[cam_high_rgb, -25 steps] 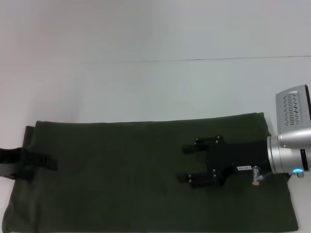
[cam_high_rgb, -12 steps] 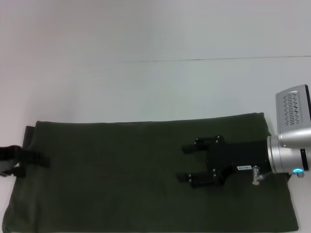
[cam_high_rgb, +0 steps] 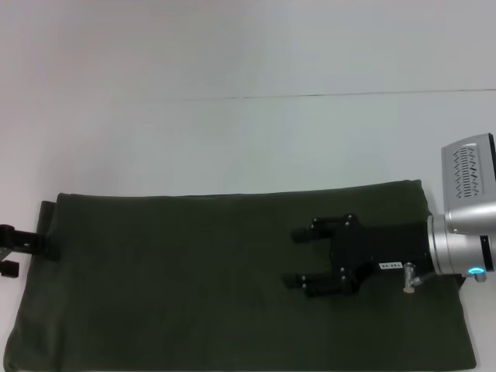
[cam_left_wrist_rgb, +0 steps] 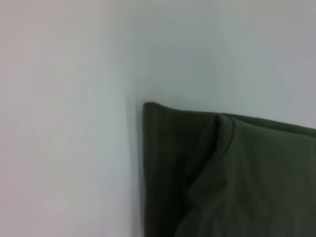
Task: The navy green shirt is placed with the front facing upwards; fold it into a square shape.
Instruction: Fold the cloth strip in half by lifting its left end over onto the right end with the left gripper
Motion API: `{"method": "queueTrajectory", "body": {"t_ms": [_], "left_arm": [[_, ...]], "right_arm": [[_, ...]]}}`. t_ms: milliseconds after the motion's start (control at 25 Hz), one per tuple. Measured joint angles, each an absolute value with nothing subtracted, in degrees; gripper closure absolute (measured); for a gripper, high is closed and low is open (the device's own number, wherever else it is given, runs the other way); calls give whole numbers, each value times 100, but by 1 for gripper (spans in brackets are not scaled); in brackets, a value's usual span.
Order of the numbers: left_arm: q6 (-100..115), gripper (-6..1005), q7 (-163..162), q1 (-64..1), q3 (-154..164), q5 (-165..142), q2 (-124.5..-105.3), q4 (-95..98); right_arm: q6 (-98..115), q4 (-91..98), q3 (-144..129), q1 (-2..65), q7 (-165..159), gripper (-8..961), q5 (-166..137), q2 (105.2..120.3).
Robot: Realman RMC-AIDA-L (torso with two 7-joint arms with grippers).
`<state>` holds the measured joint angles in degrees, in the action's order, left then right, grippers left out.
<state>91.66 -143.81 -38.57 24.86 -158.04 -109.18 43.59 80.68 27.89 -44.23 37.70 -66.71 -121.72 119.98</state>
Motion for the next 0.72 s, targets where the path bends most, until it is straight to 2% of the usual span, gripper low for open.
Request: {"method": "queueTrajectory", "body": {"t_ms": [720], "left_arm": [[9165,89,-14330,-3836,2564,-16046,-10951,4285]], "right_arm": [[7981,2803,-4447,3770,-6793,160,-12182,11995]]}}
